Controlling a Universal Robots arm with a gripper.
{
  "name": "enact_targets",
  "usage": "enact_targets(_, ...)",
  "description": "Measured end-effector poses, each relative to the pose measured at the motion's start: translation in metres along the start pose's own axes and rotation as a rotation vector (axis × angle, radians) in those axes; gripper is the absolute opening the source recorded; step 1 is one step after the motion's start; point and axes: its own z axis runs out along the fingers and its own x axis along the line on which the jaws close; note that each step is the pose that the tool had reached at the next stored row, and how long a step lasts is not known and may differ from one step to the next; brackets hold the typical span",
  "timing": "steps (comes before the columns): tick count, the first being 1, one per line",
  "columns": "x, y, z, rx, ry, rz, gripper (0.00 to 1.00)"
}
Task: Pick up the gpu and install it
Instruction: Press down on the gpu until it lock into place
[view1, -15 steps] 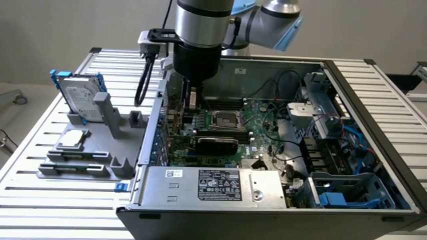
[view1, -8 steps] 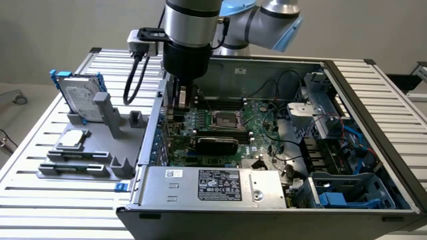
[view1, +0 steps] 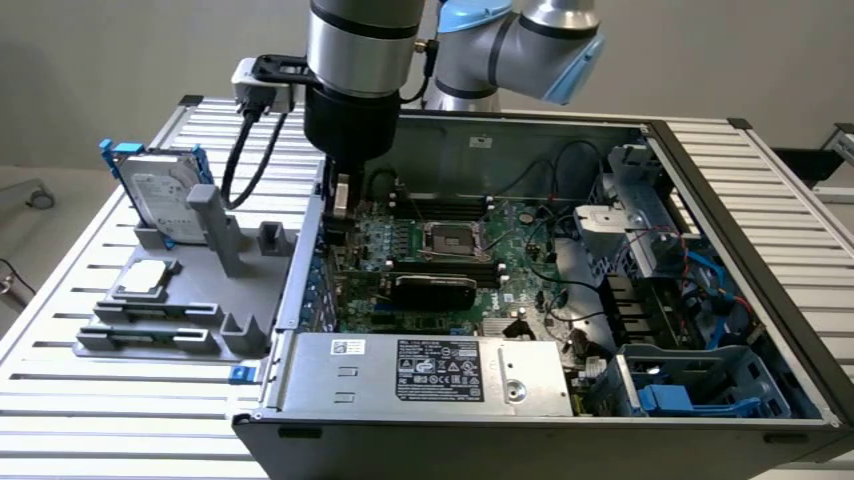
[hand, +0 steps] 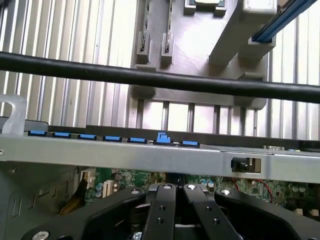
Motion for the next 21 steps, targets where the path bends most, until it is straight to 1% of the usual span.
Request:
enact_targets(2,0.001,0.0000,-0.0002,-0.0008,0.0000,0.000,0.11)
enact_targets(7,0.005,0.0002,0.0000,-0.0008,-0.0001,0.000,0.11)
enact_targets(12,0.007,0.0001,0.0013,-0.0008,0.0001,0.000,0.11)
enact_targets(17,0.007,-0.0011,0.0072,-0.0010,0.0035,0.001,0.11)
enact_targets(21,0.007,-0.0016,0.0099,-0.0012,0.0058,0.001,0.11)
